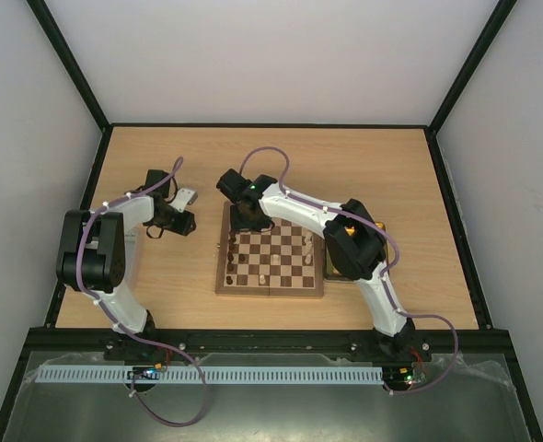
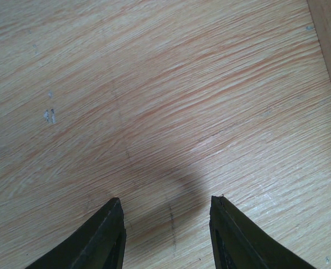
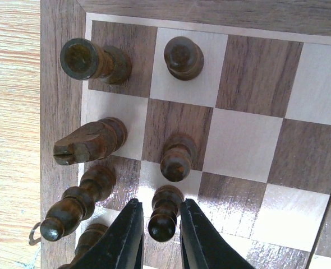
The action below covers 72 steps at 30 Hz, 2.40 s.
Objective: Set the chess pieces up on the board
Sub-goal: Place the chess piece on the chessboard, then pick up the chess piece from the storage box.
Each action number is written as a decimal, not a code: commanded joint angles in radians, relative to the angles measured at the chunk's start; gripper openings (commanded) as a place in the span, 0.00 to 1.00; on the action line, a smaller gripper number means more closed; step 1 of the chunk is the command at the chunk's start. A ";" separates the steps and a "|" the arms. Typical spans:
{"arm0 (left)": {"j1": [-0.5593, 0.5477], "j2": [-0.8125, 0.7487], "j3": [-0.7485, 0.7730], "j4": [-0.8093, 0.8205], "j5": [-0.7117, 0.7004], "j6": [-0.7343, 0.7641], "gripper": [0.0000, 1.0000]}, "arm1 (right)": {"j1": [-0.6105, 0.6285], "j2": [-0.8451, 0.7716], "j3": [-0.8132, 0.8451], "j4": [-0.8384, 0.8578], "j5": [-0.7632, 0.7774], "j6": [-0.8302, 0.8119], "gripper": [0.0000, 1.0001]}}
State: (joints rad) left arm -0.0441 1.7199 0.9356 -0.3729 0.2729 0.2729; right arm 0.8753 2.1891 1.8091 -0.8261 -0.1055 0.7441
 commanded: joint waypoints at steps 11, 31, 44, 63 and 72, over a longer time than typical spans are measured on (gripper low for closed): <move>0.009 0.004 -0.015 -0.032 0.002 0.006 0.44 | -0.005 0.009 0.027 -0.018 0.013 -0.003 0.17; 0.009 0.008 -0.015 -0.031 -0.001 0.006 0.44 | -0.007 -0.015 0.011 -0.005 0.021 0.007 0.26; 0.009 0.012 -0.013 -0.034 0.000 0.009 0.44 | -0.029 -0.148 -0.067 0.023 0.007 0.015 0.25; 0.002 0.010 -0.007 -0.044 0.009 0.012 0.44 | -0.289 -0.682 -0.653 0.037 0.147 0.059 0.25; -0.010 0.009 -0.002 -0.049 0.002 0.012 0.43 | -0.507 -0.837 -0.834 -0.084 0.240 0.051 0.26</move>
State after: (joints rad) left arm -0.0475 1.7199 0.9360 -0.3763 0.2768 0.2802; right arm 0.4320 1.4002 1.0290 -0.8238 0.0715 0.7944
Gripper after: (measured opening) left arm 0.436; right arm 0.261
